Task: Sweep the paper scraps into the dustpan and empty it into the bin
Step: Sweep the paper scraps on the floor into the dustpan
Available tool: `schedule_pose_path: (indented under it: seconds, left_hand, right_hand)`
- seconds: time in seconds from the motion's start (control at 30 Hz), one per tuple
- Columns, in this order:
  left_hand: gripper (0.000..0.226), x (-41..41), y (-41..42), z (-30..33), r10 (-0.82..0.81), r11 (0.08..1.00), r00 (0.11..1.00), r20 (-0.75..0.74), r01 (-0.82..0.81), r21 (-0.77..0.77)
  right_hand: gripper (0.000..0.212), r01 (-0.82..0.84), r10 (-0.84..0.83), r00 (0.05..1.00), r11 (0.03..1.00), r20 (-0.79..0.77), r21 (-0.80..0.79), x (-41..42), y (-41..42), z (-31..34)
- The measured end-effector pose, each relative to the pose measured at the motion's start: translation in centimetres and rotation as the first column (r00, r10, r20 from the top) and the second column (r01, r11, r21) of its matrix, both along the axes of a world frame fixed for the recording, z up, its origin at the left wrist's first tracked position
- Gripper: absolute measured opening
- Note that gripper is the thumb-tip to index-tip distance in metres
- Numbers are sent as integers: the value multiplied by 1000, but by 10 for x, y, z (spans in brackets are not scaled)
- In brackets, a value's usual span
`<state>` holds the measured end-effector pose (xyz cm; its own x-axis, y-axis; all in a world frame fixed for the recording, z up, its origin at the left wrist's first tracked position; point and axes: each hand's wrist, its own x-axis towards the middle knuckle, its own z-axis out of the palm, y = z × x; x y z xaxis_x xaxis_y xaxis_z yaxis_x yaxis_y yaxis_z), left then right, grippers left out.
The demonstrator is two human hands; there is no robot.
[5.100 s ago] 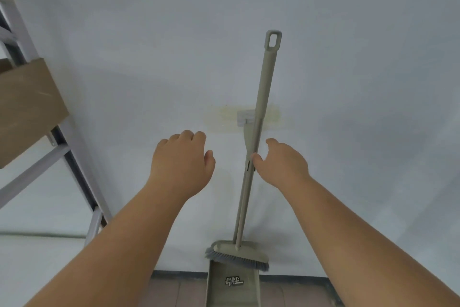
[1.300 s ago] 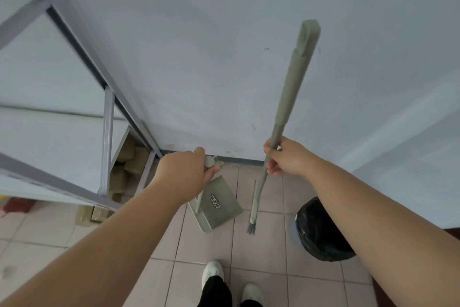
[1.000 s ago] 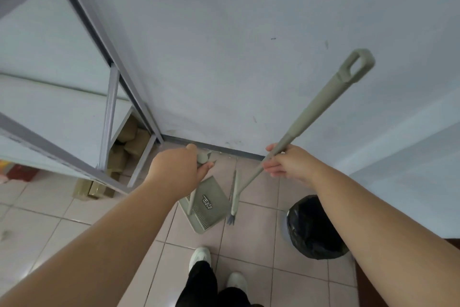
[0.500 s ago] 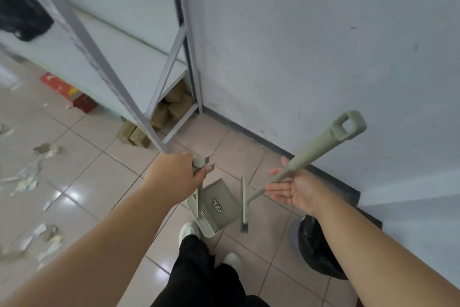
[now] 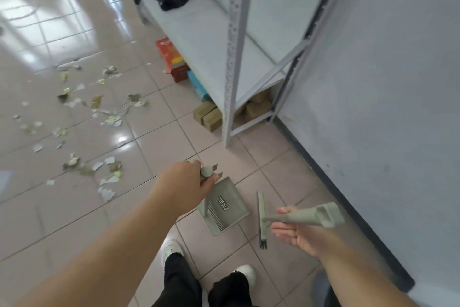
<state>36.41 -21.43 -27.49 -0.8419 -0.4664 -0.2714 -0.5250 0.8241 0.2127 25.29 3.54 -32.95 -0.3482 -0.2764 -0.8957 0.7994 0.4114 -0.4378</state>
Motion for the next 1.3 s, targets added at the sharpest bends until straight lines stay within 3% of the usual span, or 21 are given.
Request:
schedule_pose_path:
  seconds: [0.17, 0.37, 0.47, 0.57, 0.97, 1.3]
  left_hand:
    - [44, 46, -57, -5, 121, 993, 992, 37, -121, 5]
    - [43, 102, -128, -8, 184, 983, 978, 97, -184, -8]
    - [43, 131, -163, -12, 234, 972, 966, 111, -233, -19]
    - [43, 160, -193, -17, 309, 951, 945, 105, -309, -12]
    - [40, 259, -241, -24, 601, 799, 797, 63, -601, -16]
    - [46, 327, -248, -38, 804, 587, 593, -55, -804, -91]
  right_hand:
    - [14, -13, 13, 1000, 1000, 6, 24, 14, -78, -5]
    - [20, -105, 109, 994, 987, -22, 125, 41, -188, -4]
    - [20, -152, 156, 987, 983, -30, 98, 56, -240, -6]
    - [7, -210, 210, 978, 977, -16, 25, 71, -288, -11]
    - [12, -397, 400, 914, 917, 67, -45, 128, -412, -24]
    - [17, -476, 484, 872, 873, 67, -107, 151, -482, -47]
